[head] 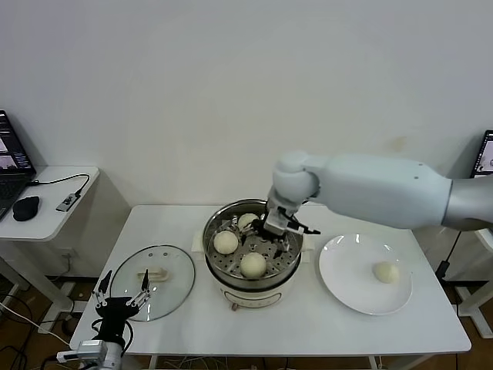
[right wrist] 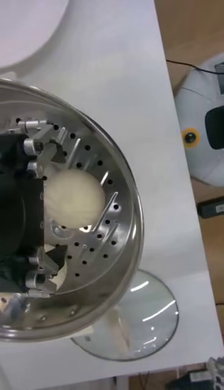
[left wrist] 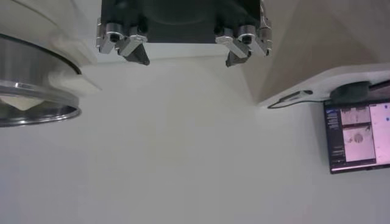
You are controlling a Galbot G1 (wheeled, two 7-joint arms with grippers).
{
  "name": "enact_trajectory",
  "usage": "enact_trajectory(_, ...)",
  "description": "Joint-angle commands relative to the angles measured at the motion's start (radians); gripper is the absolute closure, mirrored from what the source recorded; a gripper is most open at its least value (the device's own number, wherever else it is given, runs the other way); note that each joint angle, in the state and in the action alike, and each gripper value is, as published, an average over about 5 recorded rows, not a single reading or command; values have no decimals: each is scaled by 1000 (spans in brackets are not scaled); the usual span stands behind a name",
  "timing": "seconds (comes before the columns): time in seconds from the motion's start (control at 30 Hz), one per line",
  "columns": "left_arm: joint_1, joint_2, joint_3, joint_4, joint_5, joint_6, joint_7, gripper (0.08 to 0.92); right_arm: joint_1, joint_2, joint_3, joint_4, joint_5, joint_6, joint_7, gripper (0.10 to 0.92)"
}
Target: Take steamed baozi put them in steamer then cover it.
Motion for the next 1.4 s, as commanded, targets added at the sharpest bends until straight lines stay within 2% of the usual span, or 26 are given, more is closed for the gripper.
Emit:
enact_trajectory(0.03,-5,8,5,5,0,0,1,177,25,-165,63,21,73,-359,-44,203)
enact_trajectory(0.13,-11,18,11,12,0,0,2,177,8,-260,90,40,89,-490,-30,203)
enact_trajectory(0.23,-20,29,16,20,-2,0,2,177,-36,-373,130,60,84,-558,-14,203)
enact_trajectory(0.4,-32,44,32,30,-3,-1,3,177,-124,-547,187,83,30,-572,-11,203)
enact_trajectory(0.53,-43,51,42,40,-2,0,3,177,-192,-609,225,67,-27,-540,-18,203)
enact_trajectory(0.97,-40,56,45,39,1,3,4,177,-756,-636,688,-43,-231,-487,-10,203)
enact_trajectory(1.4,-34,46,40,42,4,2,3,177,-871,-557,817,-198,-357,-442,16,203)
